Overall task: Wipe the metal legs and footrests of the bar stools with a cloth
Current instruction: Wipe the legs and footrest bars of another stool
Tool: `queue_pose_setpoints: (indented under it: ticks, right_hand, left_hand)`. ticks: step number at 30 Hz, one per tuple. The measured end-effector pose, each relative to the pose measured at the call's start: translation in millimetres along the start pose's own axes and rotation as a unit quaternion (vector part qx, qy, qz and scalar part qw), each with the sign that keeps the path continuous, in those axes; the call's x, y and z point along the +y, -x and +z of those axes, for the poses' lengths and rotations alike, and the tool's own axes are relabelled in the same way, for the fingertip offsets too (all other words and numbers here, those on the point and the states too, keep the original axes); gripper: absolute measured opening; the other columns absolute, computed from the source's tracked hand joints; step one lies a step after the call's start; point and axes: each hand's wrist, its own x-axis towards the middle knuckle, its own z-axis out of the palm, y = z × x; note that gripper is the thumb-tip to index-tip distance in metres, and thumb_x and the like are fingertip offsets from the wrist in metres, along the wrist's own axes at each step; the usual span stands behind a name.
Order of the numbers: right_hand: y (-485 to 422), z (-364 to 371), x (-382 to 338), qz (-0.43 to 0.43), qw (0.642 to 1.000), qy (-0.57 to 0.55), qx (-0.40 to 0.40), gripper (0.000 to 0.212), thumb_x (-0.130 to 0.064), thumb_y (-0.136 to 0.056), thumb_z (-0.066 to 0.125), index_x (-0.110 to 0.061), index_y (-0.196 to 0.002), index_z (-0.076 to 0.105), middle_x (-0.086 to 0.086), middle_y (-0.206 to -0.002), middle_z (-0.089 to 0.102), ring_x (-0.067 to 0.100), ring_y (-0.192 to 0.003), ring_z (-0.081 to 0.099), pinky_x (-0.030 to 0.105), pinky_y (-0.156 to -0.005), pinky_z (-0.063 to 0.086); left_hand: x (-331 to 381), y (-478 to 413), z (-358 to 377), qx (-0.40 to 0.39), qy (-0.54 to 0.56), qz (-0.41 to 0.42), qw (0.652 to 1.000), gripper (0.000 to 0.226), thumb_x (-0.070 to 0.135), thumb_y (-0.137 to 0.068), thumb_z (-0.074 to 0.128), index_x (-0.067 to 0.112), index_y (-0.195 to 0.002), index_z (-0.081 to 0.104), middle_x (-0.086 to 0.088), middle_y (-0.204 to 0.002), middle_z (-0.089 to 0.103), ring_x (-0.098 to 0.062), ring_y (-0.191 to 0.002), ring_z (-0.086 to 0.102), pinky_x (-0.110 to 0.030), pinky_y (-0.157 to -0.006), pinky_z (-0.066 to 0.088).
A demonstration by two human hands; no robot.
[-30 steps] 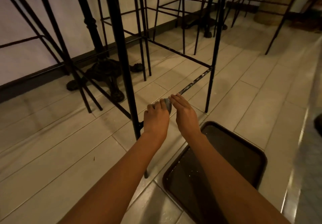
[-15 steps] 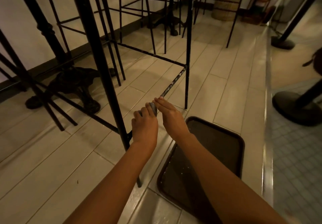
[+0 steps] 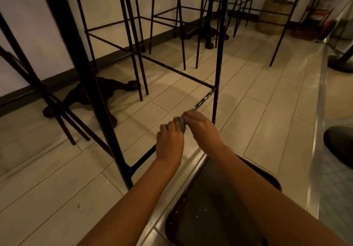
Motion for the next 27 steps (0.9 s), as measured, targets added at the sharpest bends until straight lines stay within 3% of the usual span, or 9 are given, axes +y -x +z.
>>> queue_pose_setpoints:
  ticks: [7, 11, 15, 16, 20, 27]
  right_hand:
    - [-5.4, 3.0, 27.7, -0.076, 0.997, 0.002, 0.017, 0.037, 0.005, -0.073, 0.070, -0.003, -0.110, 0.065, 0.014, -0.112, 0.066, 0.027, -0.108, 0.061, 0.034, -0.099, 0.045]
    - [-10.7, -0.8, 34.5, -0.130, 0.990, -0.003, 0.054, 0.025, -0.010, -0.083, 0.057, -0.003, -0.105, 0.067, 0.014, -0.107, 0.068, 0.028, -0.104, 0.063, 0.035, -0.096, 0.046]
    - [-14.8, -1.0, 46.6, -0.173, 0.984, -0.008, 0.045, 0.027, -0.018, -0.086, 0.049, -0.006, -0.102, 0.068, 0.012, -0.101, 0.069, 0.025, -0.098, 0.063, 0.031, -0.092, 0.048]
    - [-15.3, -0.9, 49.1, -0.181, 0.982, -0.007, 0.049, 0.027, -0.018, -0.087, 0.049, -0.007, -0.102, 0.068, 0.011, -0.101, 0.069, 0.025, -0.098, 0.063, 0.029, -0.093, 0.045]
    - [-16.6, 3.9, 54.8, -0.184, 0.979, -0.038, 0.073, 0.027, -0.019, -0.086, 0.049, -0.006, -0.102, 0.068, 0.012, -0.101, 0.069, 0.023, -0.099, 0.059, 0.024, -0.095, 0.041]
    - [-18.0, 21.5, 70.4, -0.204, 0.974, -0.072, 0.067, 0.022, -0.013, -0.088, 0.055, -0.007, -0.107, 0.067, 0.012, -0.105, 0.067, 0.024, -0.103, 0.060, 0.034, -0.093, 0.049]
  left_hand:
    - [0.3, -4.1, 6.4, 0.021, 0.044, -0.001, 0.999, 0.080, 0.012, -0.035, 0.092, 0.000, -0.109, 0.064, -0.012, -0.084, 0.070, -0.025, -0.065, 0.065, -0.027, -0.053, 0.055]
    - [-3.6, -1.5, 8.9, 0.014, 0.063, -0.022, 0.998, 0.085, 0.012, -0.035, 0.093, 0.003, -0.114, 0.063, -0.009, -0.091, 0.070, -0.023, -0.072, 0.066, -0.027, -0.057, 0.056]
    - [0.8, -5.8, 7.0, 0.000, 0.103, -0.021, 0.995, 0.070, 0.016, -0.079, 0.070, 0.011, -0.140, 0.036, -0.006, -0.131, 0.053, -0.024, -0.113, 0.051, -0.029, -0.093, 0.046]
    - [3.9, -7.7, 7.3, 0.009, 0.105, -0.024, 0.994, 0.068, 0.015, -0.079, 0.068, 0.011, -0.140, 0.037, -0.006, -0.131, 0.054, -0.024, -0.113, 0.051, -0.029, -0.093, 0.046]
    - [11.1, -18.4, 15.4, 0.038, 0.092, -0.025, 0.995, 0.071, 0.013, -0.050, 0.089, 0.007, -0.116, 0.062, -0.006, -0.098, 0.070, -0.022, -0.081, 0.066, -0.026, -0.068, 0.056]
    - [4.7, -6.7, 15.9, 0.070, 0.071, -0.025, 0.995, 0.074, 0.013, -0.046, 0.089, 0.010, -0.116, 0.063, -0.003, -0.098, 0.070, -0.020, -0.078, 0.065, -0.024, -0.064, 0.055]
